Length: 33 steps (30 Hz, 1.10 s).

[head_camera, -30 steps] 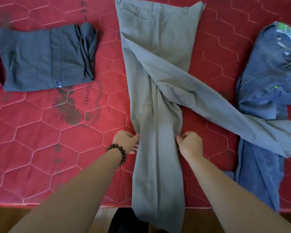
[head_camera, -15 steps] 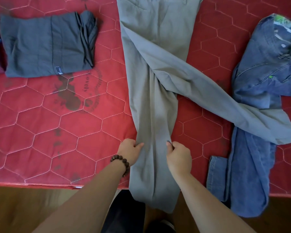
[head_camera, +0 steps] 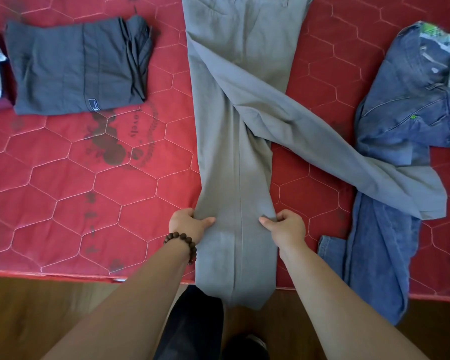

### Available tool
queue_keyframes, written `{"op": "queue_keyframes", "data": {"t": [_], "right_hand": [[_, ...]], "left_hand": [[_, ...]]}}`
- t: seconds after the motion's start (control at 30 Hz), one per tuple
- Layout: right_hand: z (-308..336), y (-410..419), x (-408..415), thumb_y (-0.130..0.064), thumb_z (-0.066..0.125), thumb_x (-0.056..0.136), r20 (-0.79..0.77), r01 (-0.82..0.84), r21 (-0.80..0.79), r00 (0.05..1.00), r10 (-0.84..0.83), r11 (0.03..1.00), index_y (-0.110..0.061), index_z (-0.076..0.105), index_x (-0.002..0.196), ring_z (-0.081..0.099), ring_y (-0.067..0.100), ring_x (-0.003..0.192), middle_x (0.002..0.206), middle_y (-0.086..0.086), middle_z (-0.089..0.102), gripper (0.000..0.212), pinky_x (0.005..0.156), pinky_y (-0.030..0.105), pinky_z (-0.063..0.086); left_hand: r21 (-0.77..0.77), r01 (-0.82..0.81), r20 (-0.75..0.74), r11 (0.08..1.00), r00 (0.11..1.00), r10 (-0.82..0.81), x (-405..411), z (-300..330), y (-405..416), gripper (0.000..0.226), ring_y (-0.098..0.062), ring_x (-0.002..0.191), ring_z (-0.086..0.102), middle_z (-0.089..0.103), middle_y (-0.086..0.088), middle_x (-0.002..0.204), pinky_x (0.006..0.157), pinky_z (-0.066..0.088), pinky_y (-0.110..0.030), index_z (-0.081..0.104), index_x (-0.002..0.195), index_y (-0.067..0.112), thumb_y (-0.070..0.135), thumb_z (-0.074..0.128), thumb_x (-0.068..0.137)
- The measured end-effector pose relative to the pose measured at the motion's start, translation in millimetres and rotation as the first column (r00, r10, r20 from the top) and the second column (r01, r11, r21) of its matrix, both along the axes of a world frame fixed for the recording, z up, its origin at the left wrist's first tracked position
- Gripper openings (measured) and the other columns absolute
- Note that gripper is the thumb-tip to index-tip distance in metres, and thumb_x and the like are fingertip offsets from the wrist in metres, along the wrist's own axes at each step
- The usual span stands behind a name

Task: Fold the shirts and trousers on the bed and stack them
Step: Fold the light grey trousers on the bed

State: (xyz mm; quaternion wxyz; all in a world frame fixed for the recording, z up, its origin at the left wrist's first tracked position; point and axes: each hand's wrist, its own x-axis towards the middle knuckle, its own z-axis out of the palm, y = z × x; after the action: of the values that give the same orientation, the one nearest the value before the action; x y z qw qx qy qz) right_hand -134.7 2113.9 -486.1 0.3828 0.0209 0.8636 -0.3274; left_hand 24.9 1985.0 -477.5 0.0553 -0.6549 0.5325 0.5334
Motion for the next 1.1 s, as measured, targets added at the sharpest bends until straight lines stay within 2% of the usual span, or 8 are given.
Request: {"op": "queue_keyframes", "data": {"t": [0.13,0.27,0.33,0.4,0.53,0.67,0.83,1.1], "right_hand": [[6,-1,-4,-0.026,0.074,0.083,0.051,-0.05,-0.008,0.997,0.051,0.999,-0.012,0.058,0.068,0.061,0.02,0.069,0.071,0.002,0.064,0.026,0.069,0.038,0.05],[7,-7,-11,-0.026,0.062,0.092,0.071,-0.161,0.005,0.984,0.161,0.987,-0.008,0.047,0.055,0.039,0.018,0.054,0.052,0.005,0.041,0.044,0.058,0.031,0.031],[8,-8,-13,-0.016,0.066,0.089,0.073,-0.147,-0.001,0.987,0.147,0.989,0.005,0.062,0.067,0.05,0.022,0.061,0.061,0.018,0.056,0.03,0.06,0.029,0.037],[10,-8,-18,-0.011,0.07,0.085,0.092,-0.116,-0.003,0.989,0.116,0.993,0.0,0.067,0.072,0.058,0.019,0.065,0.068,0.009,0.065,0.018,0.059,0.025,0.043],[7,-5,-27,-0.008,0.079,0.076,0.212,0.005,0.024,0.977,-0.01,1.0,-0.012,0.058,0.065,0.061,0.02,0.067,0.078,0.008,0.067,0.024,0.069,0.033,0.05],[11,-12,-31,-0.012,0.082,0.073,0.363,-0.041,0.03,0.931,0.028,0.999,-0.01,0.059,0.078,0.066,0.025,0.091,0.094,0.009,0.07,0.024,0.09,0.041,0.052],[5,-40,-53,-0.044,0.072,0.081,0.156,-0.013,0.041,0.988,0.007,0.999,-0.005,0.064,0.078,0.067,0.033,0.09,0.091,0.015,0.07,0.04,0.09,0.051,0.052],[-5,-75,-66,-0.025,0.082,0.074,0.015,-0.068,0.093,0.998,0.067,0.993,-0.018,0.057,0.063,0.067,0.028,0.08,0.076,0.006,0.066,0.028,0.081,0.042,0.057]], "left_hand": [[0.026,-0.055,-0.029,0.998,0.998,0.055,3,-1,1,0.027,-0.017,0.074,0.063,0.065,0.003,0.079,0.07,0.051,-0.029,0.063,0.084,0.012,0.037,0.075,0.081],[0.042,-0.089,-0.059,0.995,0.994,0.091,3,-3,-9,0.03,-0.025,0.076,0.061,0.063,-0.004,0.076,0.077,0.054,-0.034,0.062,0.067,0.015,0.034,0.063,0.091],[0.057,-0.118,-0.058,0.991,0.991,0.122,5,-3,-14,0.026,-0.027,0.083,0.066,0.066,-0.002,0.075,0.084,0.056,-0.038,0.062,0.064,0.021,0.024,0.067,0.089],[0.078,-0.169,-0.055,0.983,0.983,0.173,8,-3,-18,0.022,-0.026,0.083,0.068,0.067,-0.001,0.076,0.085,0.056,-0.037,0.063,0.066,0.021,0.021,0.071,0.086],[0.123,-0.255,-0.06,0.959,0.963,0.264,12,-4,-17,0.016,-0.018,0.072,0.065,0.069,-0.004,0.078,0.076,0.055,-0.032,0.065,0.071,0.014,0.018,0.079,0.079],[0.237,-0.196,-0.068,0.952,0.974,0.217,13,-5,-24,0.017,-0.022,0.077,0.068,0.072,-0.012,0.089,0.077,0.057,-0.034,0.068,0.079,0.006,0.017,0.08,0.077],[0.249,-0.319,-0.098,0.915,0.931,0.351,-17,-6,-60,0.04,-0.024,0.078,0.065,0.069,-0.011,0.086,0.086,0.056,-0.042,0.066,0.086,0.001,0.041,0.066,0.087],[0.1,-0.145,-0.047,0.984,0.987,0.151,-56,-19,-91,0.024,-0.026,0.09,0.069,0.072,-0.008,0.088,0.086,0.056,-0.037,0.063,0.068,0.015,0.03,0.079,0.077]]}}
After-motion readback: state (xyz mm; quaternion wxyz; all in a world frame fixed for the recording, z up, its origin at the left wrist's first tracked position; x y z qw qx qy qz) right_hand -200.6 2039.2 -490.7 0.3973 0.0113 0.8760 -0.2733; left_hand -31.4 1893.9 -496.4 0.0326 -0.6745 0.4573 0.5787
